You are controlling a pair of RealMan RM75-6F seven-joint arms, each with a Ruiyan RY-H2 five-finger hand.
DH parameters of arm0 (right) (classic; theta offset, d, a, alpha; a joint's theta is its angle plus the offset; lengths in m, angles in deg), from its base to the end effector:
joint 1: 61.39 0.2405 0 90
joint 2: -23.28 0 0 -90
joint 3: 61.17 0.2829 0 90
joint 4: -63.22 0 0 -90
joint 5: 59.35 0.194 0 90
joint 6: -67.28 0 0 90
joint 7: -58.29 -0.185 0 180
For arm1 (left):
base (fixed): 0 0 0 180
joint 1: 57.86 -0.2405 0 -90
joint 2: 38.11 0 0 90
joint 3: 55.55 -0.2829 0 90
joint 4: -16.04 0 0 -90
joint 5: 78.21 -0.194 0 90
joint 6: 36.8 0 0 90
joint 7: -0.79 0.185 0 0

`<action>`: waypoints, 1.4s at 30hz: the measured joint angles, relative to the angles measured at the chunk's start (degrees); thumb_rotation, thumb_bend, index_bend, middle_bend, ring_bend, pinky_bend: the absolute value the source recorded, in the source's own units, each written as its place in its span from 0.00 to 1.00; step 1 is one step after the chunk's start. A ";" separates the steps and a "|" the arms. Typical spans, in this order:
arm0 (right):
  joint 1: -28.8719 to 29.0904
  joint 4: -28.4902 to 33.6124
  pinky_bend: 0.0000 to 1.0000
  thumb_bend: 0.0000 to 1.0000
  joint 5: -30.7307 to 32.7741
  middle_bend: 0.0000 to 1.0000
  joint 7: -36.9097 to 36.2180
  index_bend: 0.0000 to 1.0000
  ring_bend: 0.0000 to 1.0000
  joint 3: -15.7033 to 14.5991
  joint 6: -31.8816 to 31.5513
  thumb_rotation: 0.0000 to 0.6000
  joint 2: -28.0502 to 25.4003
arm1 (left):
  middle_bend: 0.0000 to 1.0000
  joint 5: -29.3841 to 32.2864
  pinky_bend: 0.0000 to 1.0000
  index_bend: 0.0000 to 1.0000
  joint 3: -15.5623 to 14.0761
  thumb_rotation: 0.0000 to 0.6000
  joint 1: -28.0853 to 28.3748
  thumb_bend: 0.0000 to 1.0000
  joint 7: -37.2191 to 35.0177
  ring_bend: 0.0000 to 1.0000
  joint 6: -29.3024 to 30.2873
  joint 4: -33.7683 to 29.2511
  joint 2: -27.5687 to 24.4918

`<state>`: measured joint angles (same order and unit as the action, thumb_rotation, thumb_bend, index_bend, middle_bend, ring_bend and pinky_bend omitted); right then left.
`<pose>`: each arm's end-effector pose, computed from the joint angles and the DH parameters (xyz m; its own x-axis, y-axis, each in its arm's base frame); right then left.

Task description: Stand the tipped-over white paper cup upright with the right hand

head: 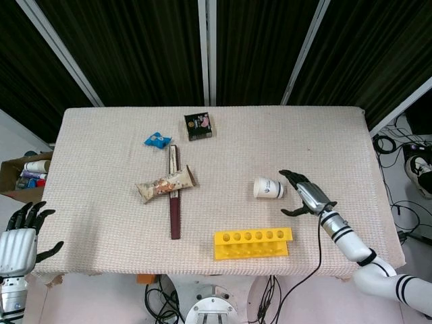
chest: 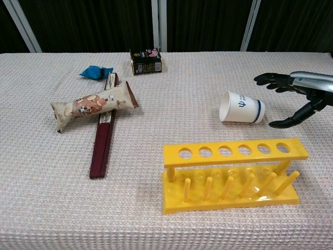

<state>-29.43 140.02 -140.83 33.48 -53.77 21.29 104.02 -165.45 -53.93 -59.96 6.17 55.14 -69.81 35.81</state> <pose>-0.2640 -0.3655 0.0148 0.0655 -0.5014 0.8628 -0.9903 -0.1387 -0.0054 -0.3504 0.1772 0.1509 0.4349 -0.0411 0.8995 0.8983 0.0887 -0.4303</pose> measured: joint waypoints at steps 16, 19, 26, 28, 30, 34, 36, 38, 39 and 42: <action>3.89 -7.07 0.00 0.17 2.49 0.12 1.90 0.12 0.00 1.07 0.83 1.00 6.13 | 0.15 0.68 0.16 0.28 -0.28 1.00 0.33 0.02 1.47 0.09 -1.18 -1.55 -0.50; 5.38 -9.04 0.00 0.18 3.04 0.16 4.44 0.19 0.00 1.35 1.88 1.00 8.14 | 0.15 1.16 0.16 0.28 -0.41 1.00 0.10 0.02 1.52 0.09 -1.30 -1.68 -0.62; 7.41 -13.58 0.13 0.35 3.20 0.41 13.97 0.52 0.16 1.45 0.44 1.00 13.24 | 0.15 1.84 0.16 0.28 -0.61 1.00 -0.42 0.02 0.86 0.09 -1.33 -1.33 -0.72; 7.55 -14.74 0.13 0.36 2.95 0.42 17.80 0.56 0.17 1.37 -1.43 1.00 14.43 | 0.15 1.98 0.16 0.28 -0.63 1.00 -0.55 0.02 0.44 0.09 -1.31 -0.96 -0.64; 7.54 -15.30 0.13 0.36 2.64 0.43 21.22 0.57 0.18 1.34 -3.42 1.00 15.01 | 0.15 2.15 0.16 0.28 -0.65 1.00 -0.61 0.02 -0.02 0.09 -1.41 -0.53 -0.51; 7.53 -15.30 0.14 0.36 1.27 0.42 30.59 0.58 0.18 1.32 -8.18 1.00 14.94 | 0.15 2.25 0.16 0.28 -0.68 1.00 -0.56 0.02 -0.82 0.09 -1.77 0.36 -0.16; 7.71 -15.13 0.12 0.36 0.51 0.40 35.95 0.57 0.18 1.28 -9.74 1.00 14.59 | 0.15 2.09 0.16 0.28 -0.65 1.00 -0.46 0.02 -1.14 0.09 -1.80 0.69 0.07; 8.10 -14.89 0.07 0.36 -0.28 0.38 43.65 0.54 0.16 1.17 -10.96 1.00 14.14 | 0.15 1.90 0.16 0.28 -0.63 1.00 -0.41 0.02 -1.34 0.09 -1.74 0.87 0.26; 8.32 -14.75 0.05 0.36 -0.53 0.37 47.41 0.53 0.15 1.13 -11.26 1.00 13.96 | 0.15 1.79 0.16 0.28 -0.66 1.00 -0.40 0.02 -1.46 0.09 -1.71 1.03 0.39; 9.21 -14.18 0.00 0.36 -0.65 0.34 61.43 0.50 0.09 1.00 -11.30 1.00 13.48 | 0.15 1.84 0.16 0.28 -0.79 1.00 -0.50 0.02 -1.79 0.09 -1.76 1.44 0.67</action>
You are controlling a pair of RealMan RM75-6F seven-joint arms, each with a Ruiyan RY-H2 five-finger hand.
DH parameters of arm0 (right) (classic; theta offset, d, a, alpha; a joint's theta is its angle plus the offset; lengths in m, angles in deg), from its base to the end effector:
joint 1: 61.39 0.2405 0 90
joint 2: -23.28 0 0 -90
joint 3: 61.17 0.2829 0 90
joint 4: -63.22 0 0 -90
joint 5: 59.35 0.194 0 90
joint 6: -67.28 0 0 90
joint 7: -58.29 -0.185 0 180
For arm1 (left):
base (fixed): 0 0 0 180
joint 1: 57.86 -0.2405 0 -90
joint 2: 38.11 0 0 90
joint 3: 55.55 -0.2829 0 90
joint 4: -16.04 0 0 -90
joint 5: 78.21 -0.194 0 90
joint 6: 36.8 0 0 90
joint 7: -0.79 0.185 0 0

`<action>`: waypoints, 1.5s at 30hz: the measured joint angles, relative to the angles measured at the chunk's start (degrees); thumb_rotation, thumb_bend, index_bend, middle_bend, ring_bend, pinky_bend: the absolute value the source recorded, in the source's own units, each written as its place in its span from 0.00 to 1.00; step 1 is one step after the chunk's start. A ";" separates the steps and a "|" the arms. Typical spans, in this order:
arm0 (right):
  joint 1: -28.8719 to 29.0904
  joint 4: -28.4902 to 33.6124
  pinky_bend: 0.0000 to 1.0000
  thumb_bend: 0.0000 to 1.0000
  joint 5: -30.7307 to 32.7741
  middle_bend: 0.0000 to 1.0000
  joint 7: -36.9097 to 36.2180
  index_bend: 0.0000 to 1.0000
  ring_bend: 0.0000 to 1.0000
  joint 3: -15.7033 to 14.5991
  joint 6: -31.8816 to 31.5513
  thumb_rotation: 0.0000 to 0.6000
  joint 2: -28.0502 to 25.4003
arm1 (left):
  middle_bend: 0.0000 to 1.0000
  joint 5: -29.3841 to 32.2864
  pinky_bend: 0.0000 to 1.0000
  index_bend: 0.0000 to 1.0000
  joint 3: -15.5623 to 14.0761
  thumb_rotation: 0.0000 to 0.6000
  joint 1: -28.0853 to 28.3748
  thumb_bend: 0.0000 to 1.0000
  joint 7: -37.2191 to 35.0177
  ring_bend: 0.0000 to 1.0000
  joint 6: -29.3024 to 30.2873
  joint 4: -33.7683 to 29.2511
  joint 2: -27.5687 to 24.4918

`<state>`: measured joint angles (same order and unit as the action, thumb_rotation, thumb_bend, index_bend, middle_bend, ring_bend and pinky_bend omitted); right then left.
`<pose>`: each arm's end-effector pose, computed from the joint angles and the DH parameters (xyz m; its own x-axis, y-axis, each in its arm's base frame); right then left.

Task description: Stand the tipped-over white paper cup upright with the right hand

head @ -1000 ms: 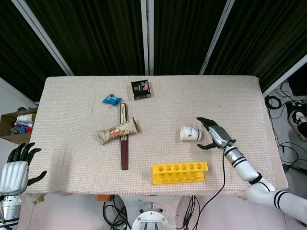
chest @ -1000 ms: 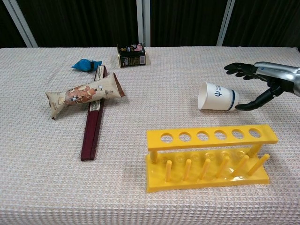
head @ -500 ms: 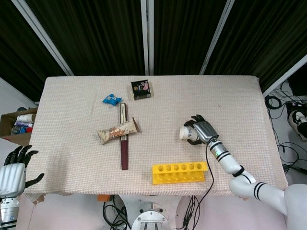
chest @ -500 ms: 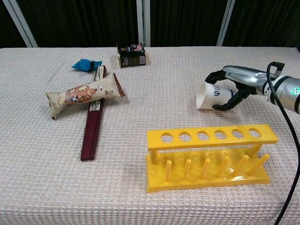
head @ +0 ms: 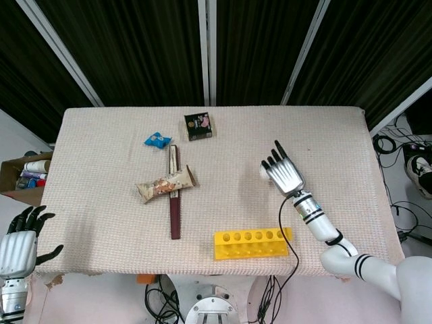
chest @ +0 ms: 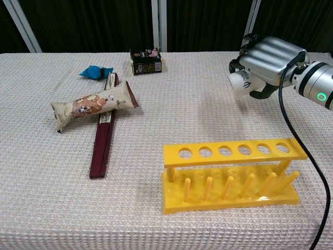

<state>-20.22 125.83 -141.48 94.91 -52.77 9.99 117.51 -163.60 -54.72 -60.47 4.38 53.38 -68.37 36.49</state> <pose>-0.1910 -0.4184 -0.0171 0.8627 0.1514 0.4826 -0.3770 -0.4435 0.8131 -0.3633 0.1708 0.1430 0.4161 0.0066 0.9093 0.9020 0.1239 -0.4137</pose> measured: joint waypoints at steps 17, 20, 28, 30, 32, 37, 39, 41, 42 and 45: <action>6.48 -5.68 0.00 0.35 12.47 0.04 47.18 0.03 0.00 -2.18 8.91 1.00 6.64 | 0.15 1.02 0.16 0.28 -0.15 1.00 -0.77 0.02 -1.70 0.09 -0.28 1.95 0.86; 6.18 -3.86 0.00 0.35 12.65 0.00 46.58 0.00 0.00 -2.15 7.45 1.00 5.76 | 0.15 0.92 0.16 0.28 -0.06 1.00 -0.89 0.02 -1.73 0.09 0.12 1.94 0.79; 2.07 11.19 0.00 0.34 11.03 0.00 38.06 0.00 0.00 -1.60 -1.85 1.00 -2.19 | 0.15 0.50 0.16 0.28 0.04 1.00 -0.95 0.02 -1.36 0.09 0.53 1.46 0.51; 0.16 15.57 0.00 0.34 10.24 0.01 34.29 0.00 0.00 -1.68 -4.87 1.00 -4.67 | 0.15 0.35 0.16 0.28 0.10 1.00 -0.86 0.02 -1.22 0.09 0.58 1.32 0.49; -2.38 19.43 0.00 0.34 9.21 0.03 28.87 0.00 0.00 -1.91 -8.38 1.00 -7.23 | 0.15 0.16 0.16 0.28 0.15 1.00 -0.74 0.02 -1.07 0.09 0.60 1.15 0.43; -9.98 25.70 0.00 0.34 6.49 0.04 12.11 0.00 0.00 -3.29 -17.21 1.00 -13.28 | 0.15 -0.50 0.16 0.28 0.33 1.00 -0.33 0.02 -0.33 0.09 0.75 0.46 0.10; -13.07 27.43 0.00 0.34 5.54 0.04 5.54 0.00 0.00 -4.09 -20.32 1.00 -15.46 | 0.15 -0.74 0.16 0.28 0.39 1.00 -0.20 0.02 0.07 0.09 0.88 0.10 -0.03; -16.69 29.13 0.00 0.34 4.44 0.03 -2.31 0.00 0.00 -5.22 -23.64 1.00 -17.87 | 0.15 -0.90 0.16 0.28 0.42 1.00 -0.10 0.02 0.41 0.09 0.92 -0.26 -0.15; -18.20 29.74 0.00 0.34 3.94 0.02 -5.72 0.00 0.00 -5.77 -24.94 1.00 -18.85 | 0.15 -0.99 0.16 0.28 0.43 1.00 -0.04 0.02 0.67 0.09 0.94 -0.49 -0.22; -23.05 31.10 0.00 0.33 2.05 0.01 -17.12 0.00 0.00 -7.76 -28.85 1.00 -21.83 | 0.15 -1.25 0.16 0.28 0.46 1.00 0.10 0.02 1.41 0.09 1.03 -1.19 -0.38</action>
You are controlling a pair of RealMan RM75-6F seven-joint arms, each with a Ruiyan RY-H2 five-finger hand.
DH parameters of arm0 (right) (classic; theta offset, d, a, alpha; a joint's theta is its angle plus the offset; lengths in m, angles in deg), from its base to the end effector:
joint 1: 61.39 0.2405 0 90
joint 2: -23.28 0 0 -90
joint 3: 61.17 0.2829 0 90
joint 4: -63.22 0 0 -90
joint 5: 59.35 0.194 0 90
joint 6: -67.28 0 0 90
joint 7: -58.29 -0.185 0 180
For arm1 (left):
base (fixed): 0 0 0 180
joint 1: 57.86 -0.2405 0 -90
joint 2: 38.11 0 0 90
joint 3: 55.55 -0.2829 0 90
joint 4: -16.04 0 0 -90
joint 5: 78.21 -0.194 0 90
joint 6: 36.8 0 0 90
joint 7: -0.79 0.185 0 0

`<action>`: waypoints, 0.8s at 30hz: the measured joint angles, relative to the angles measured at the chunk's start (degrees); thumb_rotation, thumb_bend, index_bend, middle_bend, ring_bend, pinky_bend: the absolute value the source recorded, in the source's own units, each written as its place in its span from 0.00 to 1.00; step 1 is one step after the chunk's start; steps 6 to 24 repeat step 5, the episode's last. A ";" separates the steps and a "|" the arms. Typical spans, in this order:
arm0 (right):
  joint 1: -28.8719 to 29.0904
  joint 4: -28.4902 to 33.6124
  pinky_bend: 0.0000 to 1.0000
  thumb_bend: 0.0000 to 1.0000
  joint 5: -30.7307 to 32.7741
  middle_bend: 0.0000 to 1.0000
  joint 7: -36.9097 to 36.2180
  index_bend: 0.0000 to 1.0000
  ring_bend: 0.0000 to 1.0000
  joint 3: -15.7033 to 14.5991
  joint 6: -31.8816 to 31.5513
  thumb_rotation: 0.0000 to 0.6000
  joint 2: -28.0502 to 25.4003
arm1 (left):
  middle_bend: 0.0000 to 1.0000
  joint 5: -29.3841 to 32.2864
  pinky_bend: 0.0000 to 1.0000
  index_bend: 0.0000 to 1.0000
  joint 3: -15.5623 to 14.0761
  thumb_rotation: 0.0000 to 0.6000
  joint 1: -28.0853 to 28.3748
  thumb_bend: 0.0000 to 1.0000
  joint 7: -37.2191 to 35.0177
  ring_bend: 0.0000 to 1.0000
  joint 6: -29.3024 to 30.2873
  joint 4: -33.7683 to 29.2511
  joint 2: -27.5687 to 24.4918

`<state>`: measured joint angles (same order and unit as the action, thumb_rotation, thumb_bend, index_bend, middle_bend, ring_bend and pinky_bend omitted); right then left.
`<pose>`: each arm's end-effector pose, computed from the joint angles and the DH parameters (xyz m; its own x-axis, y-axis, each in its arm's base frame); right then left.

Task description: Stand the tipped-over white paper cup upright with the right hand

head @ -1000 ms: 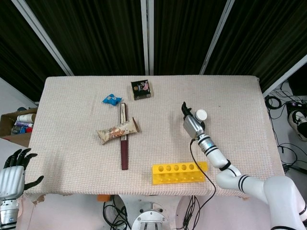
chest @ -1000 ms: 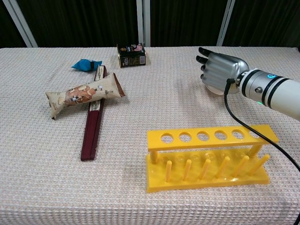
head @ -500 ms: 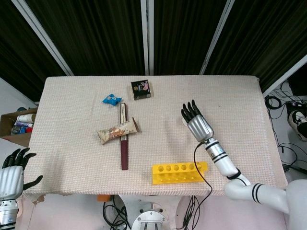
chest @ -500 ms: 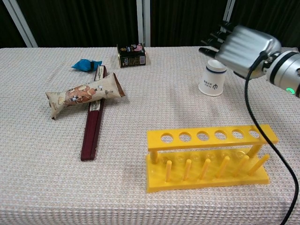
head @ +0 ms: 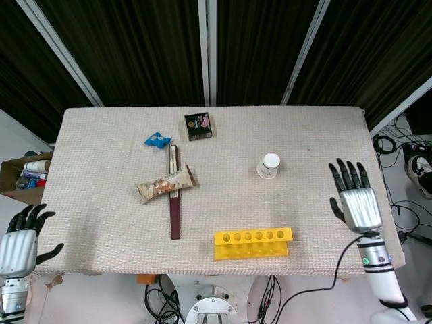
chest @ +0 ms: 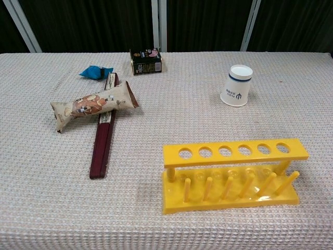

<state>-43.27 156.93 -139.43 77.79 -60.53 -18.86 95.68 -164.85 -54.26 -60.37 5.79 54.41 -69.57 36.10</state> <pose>-0.2749 -0.2837 0.1352 0.5422 0.0624 0.8379 -0.8293 -0.1206 0.5456 -0.3548 0.1735 0.1468 0.4275 -0.0194 0.9038 0.9000 0.1034 -0.4235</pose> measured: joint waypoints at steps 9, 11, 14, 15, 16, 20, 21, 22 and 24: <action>-7.14 -0.24 0.00 0.32 -4.04 0.01 -17.03 0.00 0.00 -3.37 -5.01 1.00 -3.44 | 0.15 -0.60 0.16 0.28 -0.02 1.00 0.27 0.02 1.12 0.09 0.17 -1.10 -0.24; -7.14 -0.24 0.00 0.32 -4.04 0.01 -17.03 0.00 0.00 -3.37 -5.01 1.00 -3.44 | 0.15 -0.60 0.16 0.28 -0.02 1.00 0.27 0.02 1.12 0.09 0.17 -1.10 -0.24; -7.14 -0.24 0.00 0.32 -4.04 0.01 -17.03 0.00 0.00 -3.37 -5.01 1.00 -3.44 | 0.15 -0.60 0.16 0.28 -0.02 1.00 0.27 0.02 1.12 0.09 0.17 -1.10 -0.24; -7.14 -0.24 0.00 0.32 -4.04 0.01 -17.03 0.00 0.00 -3.37 -5.01 1.00 -3.44 | 0.15 -0.60 0.16 0.28 -0.02 1.00 0.27 0.02 1.12 0.09 0.17 -1.10 -0.24; -7.14 -0.24 0.00 0.32 -4.04 0.01 -17.03 0.00 0.00 -3.37 -5.01 1.00 -3.44 | 0.15 -0.60 0.16 0.28 -0.02 1.00 0.27 0.02 1.12 0.09 0.17 -1.10 -0.24; -7.14 -0.24 0.00 0.32 -4.04 0.01 -17.03 0.00 0.00 -3.37 -5.01 1.00 -3.44 | 0.15 -0.60 0.16 0.28 -0.02 1.00 0.27 0.02 1.12 0.09 0.17 -1.10 -0.24; -7.14 -0.24 0.00 0.32 -4.04 0.01 -17.03 0.00 0.00 -3.37 -5.01 1.00 -3.44 | 0.15 -0.60 0.16 0.28 -0.02 1.00 0.27 0.02 1.12 0.09 0.17 -1.10 -0.24; -7.14 -0.24 0.00 0.32 -4.04 0.01 -17.03 0.00 0.00 -3.37 -5.01 1.00 -3.44 | 0.15 -0.60 0.16 0.28 -0.02 1.00 0.27 0.02 1.12 0.09 0.17 -1.10 -0.24; -7.14 -0.24 0.00 0.32 -4.04 0.01 -17.03 0.00 0.00 -3.37 -5.01 1.00 -3.44 | 0.15 -0.60 0.16 0.28 -0.02 1.00 0.27 0.02 1.12 0.09 0.17 -1.10 -0.24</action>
